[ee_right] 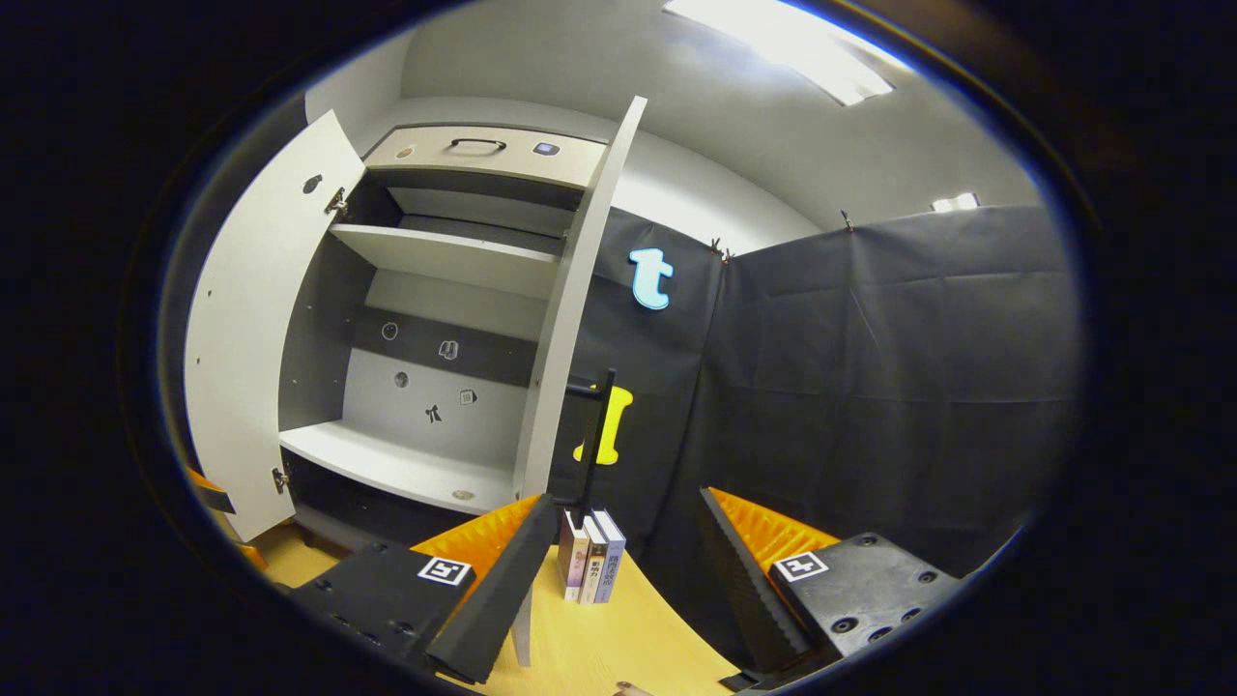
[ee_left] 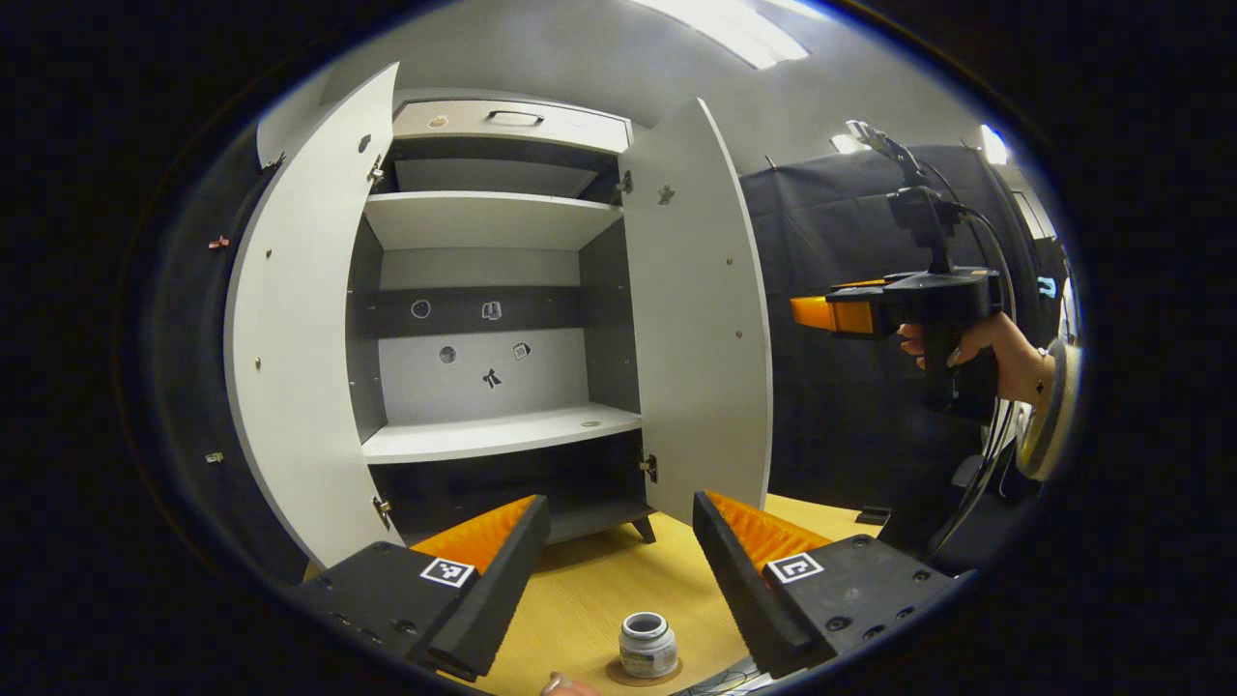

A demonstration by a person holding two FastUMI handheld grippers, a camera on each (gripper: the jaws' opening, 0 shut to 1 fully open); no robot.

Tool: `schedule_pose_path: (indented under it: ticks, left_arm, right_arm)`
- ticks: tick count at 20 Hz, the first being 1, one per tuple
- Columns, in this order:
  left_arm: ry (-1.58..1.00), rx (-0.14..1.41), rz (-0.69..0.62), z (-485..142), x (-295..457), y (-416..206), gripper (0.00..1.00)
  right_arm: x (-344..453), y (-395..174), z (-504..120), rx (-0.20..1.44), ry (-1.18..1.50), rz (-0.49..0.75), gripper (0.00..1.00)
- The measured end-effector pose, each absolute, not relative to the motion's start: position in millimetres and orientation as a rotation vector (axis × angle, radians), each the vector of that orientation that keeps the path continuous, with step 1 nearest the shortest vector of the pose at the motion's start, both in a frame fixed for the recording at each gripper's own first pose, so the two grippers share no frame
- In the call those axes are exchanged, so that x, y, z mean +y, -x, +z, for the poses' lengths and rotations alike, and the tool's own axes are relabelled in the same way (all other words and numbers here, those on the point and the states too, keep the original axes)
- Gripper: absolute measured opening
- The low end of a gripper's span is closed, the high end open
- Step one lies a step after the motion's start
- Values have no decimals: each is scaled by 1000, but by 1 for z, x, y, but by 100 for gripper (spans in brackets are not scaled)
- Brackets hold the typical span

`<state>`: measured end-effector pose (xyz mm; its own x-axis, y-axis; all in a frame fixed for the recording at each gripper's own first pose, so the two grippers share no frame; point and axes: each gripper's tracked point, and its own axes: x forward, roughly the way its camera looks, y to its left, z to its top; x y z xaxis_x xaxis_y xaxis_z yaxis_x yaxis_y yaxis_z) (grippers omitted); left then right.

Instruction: Grasp the bottle in the cabinet with the left hand and place it on the coaster, then close the right door with the right hand and the left door with the left hand.

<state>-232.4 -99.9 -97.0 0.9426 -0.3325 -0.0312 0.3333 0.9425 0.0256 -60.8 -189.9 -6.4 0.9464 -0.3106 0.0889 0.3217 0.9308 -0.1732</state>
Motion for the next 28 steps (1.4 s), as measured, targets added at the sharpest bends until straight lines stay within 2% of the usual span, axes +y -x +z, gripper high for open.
schedule_pose_path:
  ticks: [4, 9, 11, 17, 28]
  left_arm:
    - [28, 17, -207, -82, -80, 212, 94]
    - [-15, 29, 38, -75, -48, 188, 94]
    - [-15, 42, 92, -76, -44, 185, 94]
    - [-33, 60, 204, -74, -24, 190, 94]
    - [-58, 46, 346, -52, 88, 230, 94]
  right_arm:
    - [-209, 32, 2, -69, 127, -285, 97]
    - [-209, 0, -10, -52, 53, -134, 95]
    - [-197, -3, -14, -36, -12, -72, 95]
    - [-133, -20, -20, -34, -78, 113, 95]
    - [-37, -61, -39, -1, -185, 180, 97]
